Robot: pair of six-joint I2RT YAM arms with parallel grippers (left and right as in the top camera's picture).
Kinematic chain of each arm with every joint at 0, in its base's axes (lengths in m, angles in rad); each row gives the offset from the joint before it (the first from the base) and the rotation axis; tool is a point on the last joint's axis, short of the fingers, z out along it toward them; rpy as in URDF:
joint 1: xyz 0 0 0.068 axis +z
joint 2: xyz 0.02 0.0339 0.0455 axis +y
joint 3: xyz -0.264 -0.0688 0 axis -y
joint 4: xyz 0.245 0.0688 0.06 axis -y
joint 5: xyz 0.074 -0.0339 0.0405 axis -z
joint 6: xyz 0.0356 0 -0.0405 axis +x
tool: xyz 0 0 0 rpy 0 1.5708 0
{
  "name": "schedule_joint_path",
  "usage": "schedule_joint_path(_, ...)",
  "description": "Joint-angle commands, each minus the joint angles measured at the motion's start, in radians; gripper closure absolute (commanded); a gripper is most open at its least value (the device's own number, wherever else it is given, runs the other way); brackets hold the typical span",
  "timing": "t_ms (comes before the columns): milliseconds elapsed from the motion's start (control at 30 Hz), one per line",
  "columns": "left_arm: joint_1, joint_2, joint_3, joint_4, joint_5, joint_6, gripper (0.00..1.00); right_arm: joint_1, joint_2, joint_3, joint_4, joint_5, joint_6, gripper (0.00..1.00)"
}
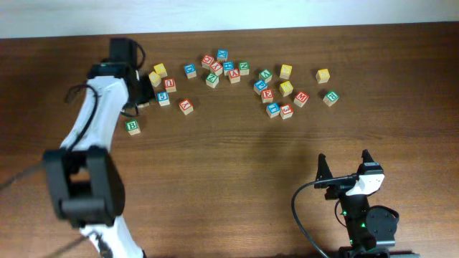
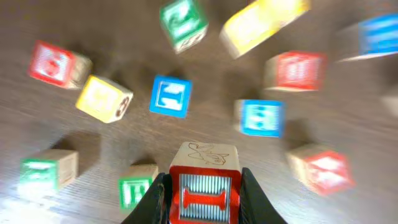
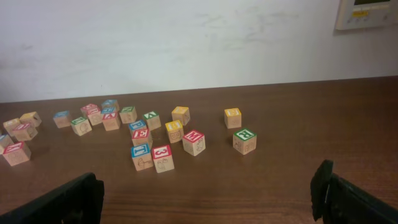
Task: Spell out ICRA
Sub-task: 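Lift the I block and carry it right to open table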
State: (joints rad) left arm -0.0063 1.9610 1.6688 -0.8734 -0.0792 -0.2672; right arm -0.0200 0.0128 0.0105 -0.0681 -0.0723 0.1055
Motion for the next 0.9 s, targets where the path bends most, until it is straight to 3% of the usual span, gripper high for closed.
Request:
schedule_joint_path(0, 0.0, -0.167, 0.031, -0.068, 0.062, 0.038, 0.87, -0.006, -0.005, -0.005, -0.006, 0.002, 0.003, 0.02)
schedule_joint_path(100, 0.0, -0.243, 0.03, -0.173, 0.066, 0.038, 0.99, -0.006, -0.005, -0.005, -0.006, 0.002, 0.003, 0.02)
schedule_joint_path(233, -0.019, -0.287, 0.03, -0.314, 0.091, 0.038, 1.0, -0.006, -0.005, -0.005, -0.006, 0.002, 0.003, 0.02)
schedule_joint_path(400, -0.082, -0.287, 0.0, -0.381, 0.091, 0.038, 0.98, -0.006, -0.005, -0.005, -0.006, 0.002, 0.003, 0.02)
schedule_joint_path(633, -0.212, -0.286, -0.134, -0.362, 0.092, 0.037, 0.98, -0.006, -0.005, -0.005, -0.006, 0.002, 0.003, 0.02)
schedule_joint_path(867, -0.3, -0.286, -0.418, -0.204, 0.091, 0.037, 0.94, -0.006, -0.005, -0.005, -0.006, 0.002, 0.003, 0.02)
